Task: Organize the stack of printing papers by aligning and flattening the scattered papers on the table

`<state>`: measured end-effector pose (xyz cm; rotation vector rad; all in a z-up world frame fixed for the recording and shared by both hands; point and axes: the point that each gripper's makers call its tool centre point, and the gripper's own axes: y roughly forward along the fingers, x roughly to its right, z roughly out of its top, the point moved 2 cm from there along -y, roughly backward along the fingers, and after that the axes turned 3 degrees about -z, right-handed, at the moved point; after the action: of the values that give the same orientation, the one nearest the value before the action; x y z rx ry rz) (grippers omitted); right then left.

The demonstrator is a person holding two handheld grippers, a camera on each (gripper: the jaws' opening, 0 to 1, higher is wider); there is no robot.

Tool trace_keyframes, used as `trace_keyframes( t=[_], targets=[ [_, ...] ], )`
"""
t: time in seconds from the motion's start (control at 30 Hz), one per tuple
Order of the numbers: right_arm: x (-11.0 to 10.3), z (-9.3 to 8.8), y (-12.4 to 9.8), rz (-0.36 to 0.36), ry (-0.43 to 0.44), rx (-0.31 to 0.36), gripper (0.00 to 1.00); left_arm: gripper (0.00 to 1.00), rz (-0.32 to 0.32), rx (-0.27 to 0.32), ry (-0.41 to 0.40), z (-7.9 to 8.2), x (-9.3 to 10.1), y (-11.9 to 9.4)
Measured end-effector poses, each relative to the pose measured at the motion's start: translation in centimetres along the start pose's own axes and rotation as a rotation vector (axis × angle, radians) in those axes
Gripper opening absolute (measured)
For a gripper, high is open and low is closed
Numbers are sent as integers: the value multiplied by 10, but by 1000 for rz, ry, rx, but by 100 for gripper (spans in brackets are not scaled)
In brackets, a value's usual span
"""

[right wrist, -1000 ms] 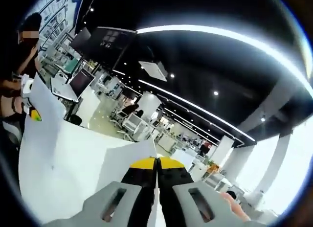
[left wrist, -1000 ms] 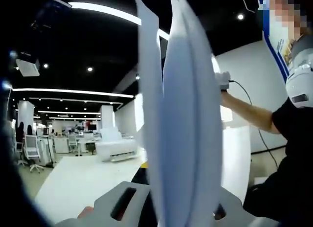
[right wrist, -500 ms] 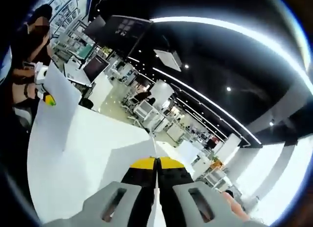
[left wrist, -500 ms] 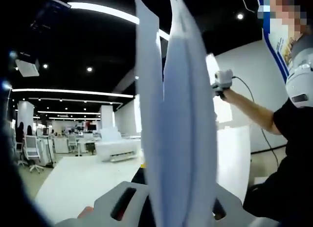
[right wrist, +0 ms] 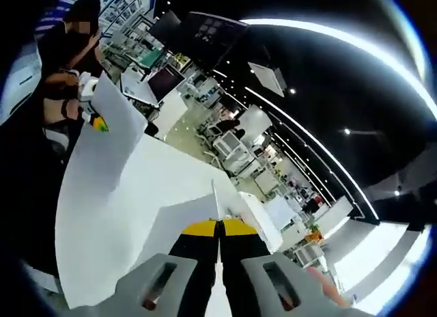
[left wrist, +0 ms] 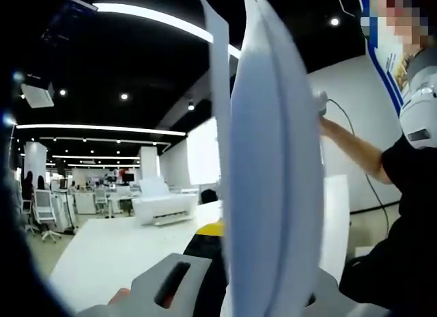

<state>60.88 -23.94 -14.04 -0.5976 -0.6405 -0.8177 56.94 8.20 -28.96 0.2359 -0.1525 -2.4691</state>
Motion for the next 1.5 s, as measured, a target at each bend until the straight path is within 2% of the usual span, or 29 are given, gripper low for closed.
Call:
trace_keyframes(
  t=[0.1, 0.17, 0.27, 0.33, 0.6, 0.87, 1.27, 1.5],
  targets=[
    [-7, 4, -1, 42, -16, 2, 0, 6, -1, 1, -1, 0, 0, 0],
    [-16, 3, -2, 102, -38, -20, 0, 6, -1, 3, -3, 0, 0, 0],
    [-24, 3, -1, 141, -54, -34, 0, 6, -2, 1, -4, 0, 0, 0],
    [-30, 5, 1, 180, -51, -27, 0, 6, -3, -1, -1, 0, 1, 0],
    [-43, 15, 8, 249, -69, -14, 0, 6, -4, 0, -3, 0, 0, 0],
    [-71, 28, 16, 380, -108, 10, 0, 6, -9, 3, -5, -1, 0, 1],
    [-87, 47, 25, 469, -134, 34, 0, 6, -10, 7, -8, -1, 1, 0],
    [-100, 67, 34, 514, -154, 71, 0, 6, -10, 6, -5, -1, 1, 2]
  ],
)
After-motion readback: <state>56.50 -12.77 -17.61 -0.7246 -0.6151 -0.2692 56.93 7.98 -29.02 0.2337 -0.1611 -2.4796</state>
